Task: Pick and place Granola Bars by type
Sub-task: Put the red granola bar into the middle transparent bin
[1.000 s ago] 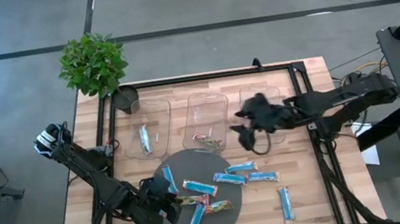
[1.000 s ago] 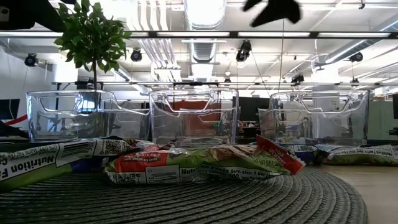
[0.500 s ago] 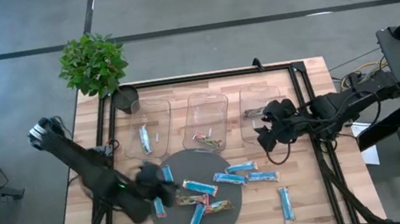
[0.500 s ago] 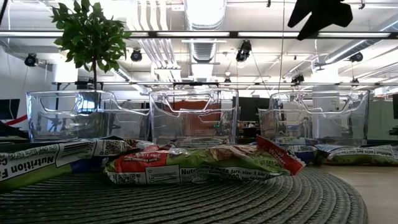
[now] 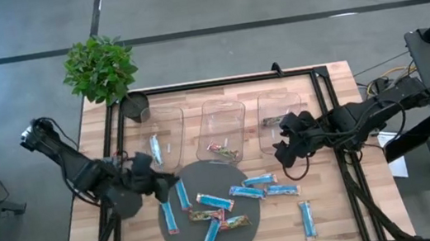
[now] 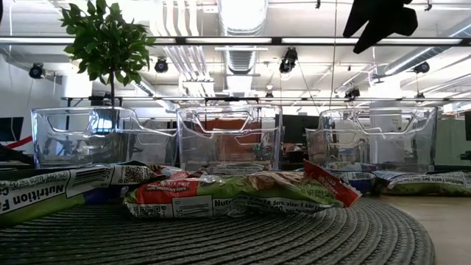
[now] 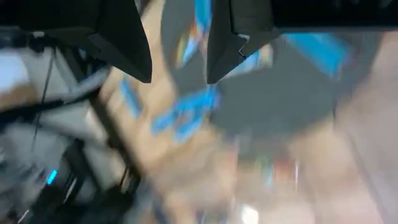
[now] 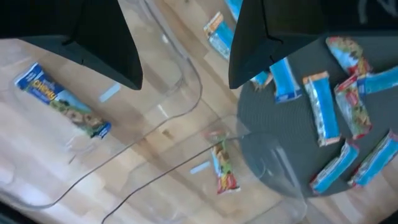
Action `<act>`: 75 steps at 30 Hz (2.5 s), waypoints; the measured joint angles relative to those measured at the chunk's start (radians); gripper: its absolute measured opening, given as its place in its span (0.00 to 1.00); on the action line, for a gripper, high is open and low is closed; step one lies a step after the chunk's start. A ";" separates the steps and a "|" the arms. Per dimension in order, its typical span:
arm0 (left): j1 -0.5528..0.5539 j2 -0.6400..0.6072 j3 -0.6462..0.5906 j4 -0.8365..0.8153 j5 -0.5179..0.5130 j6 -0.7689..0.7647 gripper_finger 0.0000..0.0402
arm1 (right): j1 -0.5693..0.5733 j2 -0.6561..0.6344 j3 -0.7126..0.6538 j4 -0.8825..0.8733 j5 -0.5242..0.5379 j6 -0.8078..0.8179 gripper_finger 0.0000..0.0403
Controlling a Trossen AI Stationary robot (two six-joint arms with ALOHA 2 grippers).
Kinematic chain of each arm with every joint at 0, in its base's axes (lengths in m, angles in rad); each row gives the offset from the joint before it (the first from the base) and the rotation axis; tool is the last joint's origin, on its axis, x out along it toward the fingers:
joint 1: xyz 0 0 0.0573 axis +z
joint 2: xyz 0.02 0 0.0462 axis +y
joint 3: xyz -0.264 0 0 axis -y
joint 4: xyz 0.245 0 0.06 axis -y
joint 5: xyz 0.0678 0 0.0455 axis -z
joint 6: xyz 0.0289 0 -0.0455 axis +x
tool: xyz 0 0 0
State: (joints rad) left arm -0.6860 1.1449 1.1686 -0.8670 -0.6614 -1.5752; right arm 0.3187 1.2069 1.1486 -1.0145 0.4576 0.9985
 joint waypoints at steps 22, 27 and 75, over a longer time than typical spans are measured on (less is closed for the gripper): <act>-0.202 0.395 -0.166 0.016 0.388 -0.721 0.34 | 0.000 0.003 -0.070 0.004 -0.092 0.083 0.57; -0.180 0.463 -0.159 -0.008 0.412 -0.761 0.34 | -0.001 0.003 -0.074 0.007 -0.091 0.083 0.57; -0.068 0.582 -0.159 -0.058 0.473 -0.707 0.24 | -0.001 0.003 -0.158 0.010 -0.062 0.098 0.57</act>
State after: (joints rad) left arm -0.7540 1.7267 1.0092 -0.9253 -0.1888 -2.2818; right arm 0.3180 1.2098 0.9909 -1.0049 0.3954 1.0968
